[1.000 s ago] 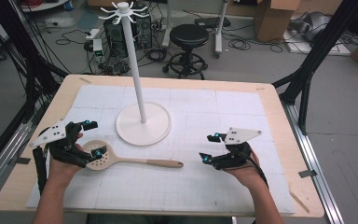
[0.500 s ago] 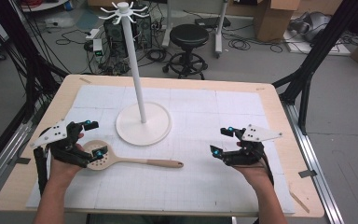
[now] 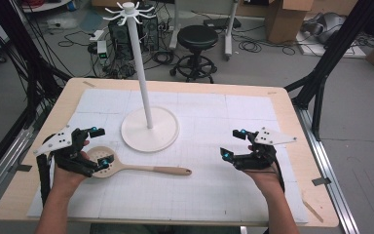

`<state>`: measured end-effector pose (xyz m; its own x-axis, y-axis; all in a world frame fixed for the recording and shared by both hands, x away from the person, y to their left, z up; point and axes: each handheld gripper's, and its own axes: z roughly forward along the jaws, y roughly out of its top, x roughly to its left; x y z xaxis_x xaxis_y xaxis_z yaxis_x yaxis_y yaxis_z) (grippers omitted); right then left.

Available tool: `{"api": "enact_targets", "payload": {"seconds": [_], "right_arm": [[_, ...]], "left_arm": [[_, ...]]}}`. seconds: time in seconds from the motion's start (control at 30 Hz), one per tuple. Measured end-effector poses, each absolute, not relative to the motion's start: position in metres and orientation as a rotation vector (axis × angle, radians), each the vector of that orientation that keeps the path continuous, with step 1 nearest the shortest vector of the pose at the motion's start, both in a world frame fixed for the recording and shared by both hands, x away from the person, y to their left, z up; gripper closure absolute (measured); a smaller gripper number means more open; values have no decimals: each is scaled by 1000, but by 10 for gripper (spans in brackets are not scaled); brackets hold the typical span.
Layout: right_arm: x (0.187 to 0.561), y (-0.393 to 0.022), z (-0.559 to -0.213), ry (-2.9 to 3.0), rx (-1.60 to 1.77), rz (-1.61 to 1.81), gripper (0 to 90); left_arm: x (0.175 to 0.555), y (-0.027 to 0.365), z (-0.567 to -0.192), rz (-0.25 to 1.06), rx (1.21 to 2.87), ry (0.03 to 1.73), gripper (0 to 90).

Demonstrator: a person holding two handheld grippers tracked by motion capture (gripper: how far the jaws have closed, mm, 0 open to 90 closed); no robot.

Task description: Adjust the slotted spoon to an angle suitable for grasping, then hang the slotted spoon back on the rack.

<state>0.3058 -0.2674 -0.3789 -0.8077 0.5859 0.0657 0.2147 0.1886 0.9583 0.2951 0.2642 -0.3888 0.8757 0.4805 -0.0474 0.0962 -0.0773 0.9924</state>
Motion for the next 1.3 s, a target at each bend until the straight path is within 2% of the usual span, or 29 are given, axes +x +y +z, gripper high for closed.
{"api": "enact_targets", "payload": {"seconds": [0.6, 1.1, 1.3], "right_arm": [[309, -270, -380, 2155, 774, 1646, 170], [309, -271, -379, 2148, 757, 1657, 170], [308, -272, -379, 2143, 760, 1658, 170]], "left_arm": [[297, 255, -386, 298, 1668, 436, 18], [324, 182, -369, 245, 1931, 323, 18], [329, 166, -370, 211, 2004, 305, 18]]}}
